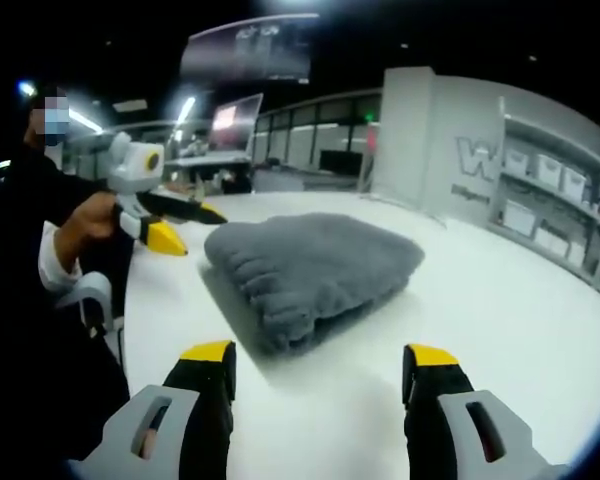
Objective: Open the folded towel by lifting each exposed corner and separating the folded layers until the towel lies flat within the target outline without major curled edges
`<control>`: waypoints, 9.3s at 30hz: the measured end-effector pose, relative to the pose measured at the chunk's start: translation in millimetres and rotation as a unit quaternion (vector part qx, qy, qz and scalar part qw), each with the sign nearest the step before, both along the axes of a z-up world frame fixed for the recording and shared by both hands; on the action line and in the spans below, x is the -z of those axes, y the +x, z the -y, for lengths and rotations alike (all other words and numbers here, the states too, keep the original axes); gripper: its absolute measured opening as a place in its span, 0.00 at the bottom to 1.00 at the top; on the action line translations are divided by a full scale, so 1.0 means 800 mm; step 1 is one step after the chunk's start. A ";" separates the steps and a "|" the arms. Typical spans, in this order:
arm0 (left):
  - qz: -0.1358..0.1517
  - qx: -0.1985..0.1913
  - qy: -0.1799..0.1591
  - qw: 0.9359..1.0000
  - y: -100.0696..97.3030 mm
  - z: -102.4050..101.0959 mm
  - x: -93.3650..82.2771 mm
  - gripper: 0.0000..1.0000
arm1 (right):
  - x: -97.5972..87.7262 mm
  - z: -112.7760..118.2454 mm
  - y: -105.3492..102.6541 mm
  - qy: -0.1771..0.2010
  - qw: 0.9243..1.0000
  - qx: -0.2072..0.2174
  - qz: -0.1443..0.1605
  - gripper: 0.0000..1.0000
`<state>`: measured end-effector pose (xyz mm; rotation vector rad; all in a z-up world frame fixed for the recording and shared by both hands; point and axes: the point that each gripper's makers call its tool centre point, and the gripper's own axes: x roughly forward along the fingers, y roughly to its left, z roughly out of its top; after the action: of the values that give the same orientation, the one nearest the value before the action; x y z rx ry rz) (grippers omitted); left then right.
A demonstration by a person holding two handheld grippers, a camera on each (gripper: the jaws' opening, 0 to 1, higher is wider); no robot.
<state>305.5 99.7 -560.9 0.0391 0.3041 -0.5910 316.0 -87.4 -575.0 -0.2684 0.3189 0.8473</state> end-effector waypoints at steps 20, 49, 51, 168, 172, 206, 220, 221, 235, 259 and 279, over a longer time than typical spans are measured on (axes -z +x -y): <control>-0.006 0.013 0.021 1.000 0.012 0.002 0.004 0.75 | -0.001 0.003 0.001 0.004 1.000 0.000 -0.001 0.63; -0.011 0.046 0.024 0.999 0.024 0.011 0.010 0.51 | 0.004 -0.018 -0.003 0.005 1.000 -0.018 -0.002 0.45; -0.008 0.048 0.026 0.998 0.024 0.012 0.009 0.50 | 0.005 -0.018 -0.002 0.007 1.000 -0.016 -0.004 0.43; -0.068 0.093 -0.026 0.993 0.000 0.022 0.014 0.16 | 0.005 -0.055 -0.042 0.021 0.996 -0.054 -0.069 0.06; -0.065 0.103 -0.008 0.992 -0.005 0.020 0.016 0.16 | 0.007 -0.055 -0.041 0.027 0.995 -0.053 -0.074 0.05; -0.064 0.097 0.009 0.993 -0.004 0.007 0.015 0.11 | 0.006 -0.065 -0.049 0.029 0.994 -0.053 -0.088 0.06; -0.064 0.079 0.002 0.995 -0.001 -0.005 0.016 0.11 | 0.002 -0.083 -0.069 0.041 0.991 -0.078 -0.104 0.06; -0.063 0.078 0.003 0.995 0.000 -0.006 0.016 0.11 | 0.003 -0.084 -0.070 0.040 0.991 -0.080 -0.105 0.06; -0.059 0.069 0.006 0.996 0.005 -0.013 0.017 0.11 | 0.004 -0.093 -0.080 0.045 0.988 -0.090 -0.116 0.06; -0.041 0.040 0.010 0.998 0.019 -0.025 0.016 0.10 | 0.006 -0.113 -0.097 0.036 0.985 -0.113 -0.123 0.04; -0.034 0.024 0.002 0.999 0.031 -0.035 0.017 0.10 | 0.008 -0.132 -0.106 0.031 0.983 -0.130 -0.123 0.02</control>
<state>330.5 127.4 -574.6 0.0298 0.3720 -0.6402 231.0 18.6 -581.8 -0.1488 0.4945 1.1499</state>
